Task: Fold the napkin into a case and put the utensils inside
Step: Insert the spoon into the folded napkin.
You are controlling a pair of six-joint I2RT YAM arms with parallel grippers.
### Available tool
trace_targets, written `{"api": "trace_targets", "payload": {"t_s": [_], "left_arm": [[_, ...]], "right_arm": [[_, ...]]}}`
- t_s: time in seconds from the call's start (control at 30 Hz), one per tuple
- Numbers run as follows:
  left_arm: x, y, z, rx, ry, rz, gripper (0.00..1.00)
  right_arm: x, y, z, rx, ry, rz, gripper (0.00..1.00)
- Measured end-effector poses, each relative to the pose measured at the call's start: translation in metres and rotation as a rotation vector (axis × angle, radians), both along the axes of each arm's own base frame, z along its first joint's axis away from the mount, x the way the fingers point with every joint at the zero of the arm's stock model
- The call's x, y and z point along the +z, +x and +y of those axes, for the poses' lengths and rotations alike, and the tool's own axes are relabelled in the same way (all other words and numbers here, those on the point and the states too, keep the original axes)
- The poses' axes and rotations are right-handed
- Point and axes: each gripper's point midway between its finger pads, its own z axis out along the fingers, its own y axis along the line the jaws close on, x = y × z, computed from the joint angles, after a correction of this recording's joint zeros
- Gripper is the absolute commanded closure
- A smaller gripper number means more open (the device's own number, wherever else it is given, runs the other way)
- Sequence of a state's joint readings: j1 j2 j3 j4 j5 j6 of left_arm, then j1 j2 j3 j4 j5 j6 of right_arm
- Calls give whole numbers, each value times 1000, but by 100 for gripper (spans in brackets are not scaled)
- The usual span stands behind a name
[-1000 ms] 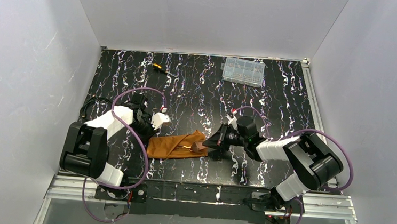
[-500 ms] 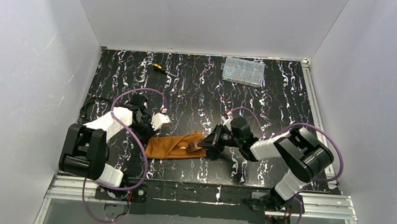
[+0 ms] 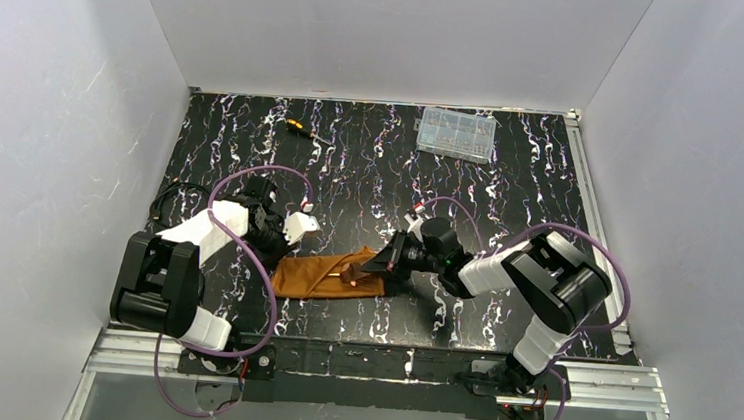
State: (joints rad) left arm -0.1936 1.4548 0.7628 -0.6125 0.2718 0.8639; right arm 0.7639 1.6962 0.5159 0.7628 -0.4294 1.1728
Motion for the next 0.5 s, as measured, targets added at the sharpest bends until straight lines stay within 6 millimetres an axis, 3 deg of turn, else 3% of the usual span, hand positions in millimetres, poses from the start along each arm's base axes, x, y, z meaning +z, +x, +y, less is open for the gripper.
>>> {"api": "trace_targets", "payload": {"t_s": [0.23, 0.27, 0.37, 0.5], "left_arm": [[0, 0, 0, 0, 0, -1, 88], [0, 0, 0, 0, 0, -1, 88], [0, 0, 0, -1, 0, -1, 88], [0, 0, 0, -1, 0, -2, 88]], "right_arm": [[-2, -1, 10, 19, 8, -7, 99], [-1, -1, 11, 20, 8, -10, 92], [-1, 1, 13, 26, -5, -21, 58], [-10, -1, 11, 41, -64, -30, 42]]}}
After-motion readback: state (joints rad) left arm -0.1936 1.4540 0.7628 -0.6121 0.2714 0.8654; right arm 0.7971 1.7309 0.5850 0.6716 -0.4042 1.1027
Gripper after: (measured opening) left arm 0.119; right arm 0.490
